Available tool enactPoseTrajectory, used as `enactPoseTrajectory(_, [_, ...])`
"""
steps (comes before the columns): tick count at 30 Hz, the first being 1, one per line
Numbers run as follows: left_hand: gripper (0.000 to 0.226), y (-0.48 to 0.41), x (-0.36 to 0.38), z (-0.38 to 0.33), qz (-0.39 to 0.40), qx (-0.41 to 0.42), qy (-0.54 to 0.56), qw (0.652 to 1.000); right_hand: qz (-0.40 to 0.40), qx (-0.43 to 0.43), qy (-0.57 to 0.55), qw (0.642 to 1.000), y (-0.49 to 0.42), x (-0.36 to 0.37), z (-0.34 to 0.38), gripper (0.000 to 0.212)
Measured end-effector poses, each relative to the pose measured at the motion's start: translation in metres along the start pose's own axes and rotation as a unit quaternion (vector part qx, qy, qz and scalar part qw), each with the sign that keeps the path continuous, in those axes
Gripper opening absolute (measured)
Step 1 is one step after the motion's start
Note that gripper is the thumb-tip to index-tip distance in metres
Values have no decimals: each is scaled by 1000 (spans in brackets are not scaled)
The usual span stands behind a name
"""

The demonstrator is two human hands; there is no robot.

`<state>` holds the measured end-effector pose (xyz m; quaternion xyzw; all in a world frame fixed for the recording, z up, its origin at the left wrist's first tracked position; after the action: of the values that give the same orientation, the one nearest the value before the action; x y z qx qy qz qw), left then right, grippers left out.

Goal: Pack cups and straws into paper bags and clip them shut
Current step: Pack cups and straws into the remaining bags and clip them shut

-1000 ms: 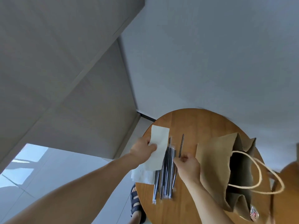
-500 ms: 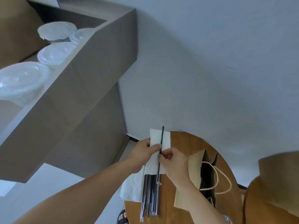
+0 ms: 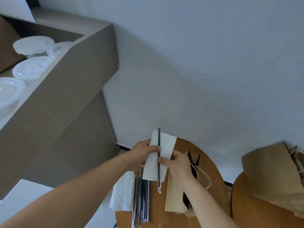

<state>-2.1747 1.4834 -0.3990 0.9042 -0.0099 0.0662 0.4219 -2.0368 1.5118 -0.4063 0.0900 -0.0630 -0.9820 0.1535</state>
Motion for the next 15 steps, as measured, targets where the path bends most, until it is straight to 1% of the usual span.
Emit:
enactPoseTrajectory(3, [30,-6,13,-3,28,-2,2,1000,13,6,-49,999,-1,-5,3,16])
enactPoseTrajectory(6, [31,-11,23,-5,49,-6,-7,999,26,26,-57,998,-2,-12,3,15])
enactPoseTrajectory(12, [29,-15,36,-24,47,17,-26,998,39,35,-46,998,-11,-32,15,15])
enactPoseTrajectory(15, [38,-17,36,-41,32,33,-20,999,7,15,-31,999,-25,-53,40,17])
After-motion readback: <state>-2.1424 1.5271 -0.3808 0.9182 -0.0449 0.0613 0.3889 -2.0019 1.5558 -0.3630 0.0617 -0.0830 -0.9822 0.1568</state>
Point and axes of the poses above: each hand's wrist, its own y-axis away from the middle knuckle, its own x-axis out of the palm, z = x × y, the point moved 10 cm from there along -y, towards the middle knuckle, and after that the axes turned 15 degrees about -x, right-handed, at the moved point
